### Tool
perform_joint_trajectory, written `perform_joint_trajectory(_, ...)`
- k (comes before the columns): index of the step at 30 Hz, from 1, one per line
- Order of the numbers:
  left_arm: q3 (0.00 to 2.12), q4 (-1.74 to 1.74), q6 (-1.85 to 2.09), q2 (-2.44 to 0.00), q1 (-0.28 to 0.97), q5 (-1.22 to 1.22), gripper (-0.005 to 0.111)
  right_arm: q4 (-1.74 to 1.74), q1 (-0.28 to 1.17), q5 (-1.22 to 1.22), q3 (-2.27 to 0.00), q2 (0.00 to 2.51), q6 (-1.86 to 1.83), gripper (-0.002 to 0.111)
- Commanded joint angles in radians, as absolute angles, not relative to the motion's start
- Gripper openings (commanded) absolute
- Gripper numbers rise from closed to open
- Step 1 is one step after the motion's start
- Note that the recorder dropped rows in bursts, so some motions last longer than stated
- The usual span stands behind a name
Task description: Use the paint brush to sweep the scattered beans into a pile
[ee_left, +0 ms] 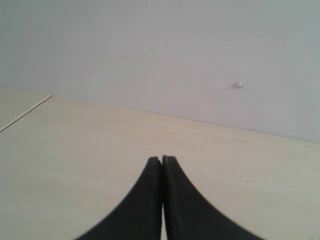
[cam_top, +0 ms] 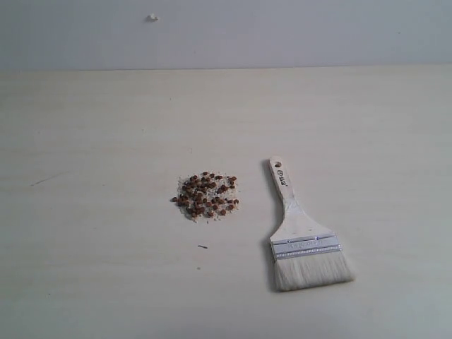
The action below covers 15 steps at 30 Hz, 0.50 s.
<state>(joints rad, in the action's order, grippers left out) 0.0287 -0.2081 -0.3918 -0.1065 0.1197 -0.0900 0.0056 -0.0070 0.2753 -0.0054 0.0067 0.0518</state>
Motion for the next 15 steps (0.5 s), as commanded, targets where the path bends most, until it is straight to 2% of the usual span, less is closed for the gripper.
perform_joint_trajectory(1, 0.024, -0.202, -0.395, -0.103, 0.124, -0.092, 0.0, 0.0, -0.011, 0.277, 0.0, 0.0, 0.054, 0.0)
perform_joint_trajectory(9, 0.024, -0.229, -0.364, -0.103, 0.124, -0.121, 0.0, 0.0, -0.011, 0.277, 0.0, 0.0, 0.054, 0.0)
perform_joint_trajectory(15, 0.024, -0.249, -0.348, -0.103, 0.124, -0.347, 0.0, 0.0, -0.011, 0.277, 0.0, 0.0, 0.054, 0.0)
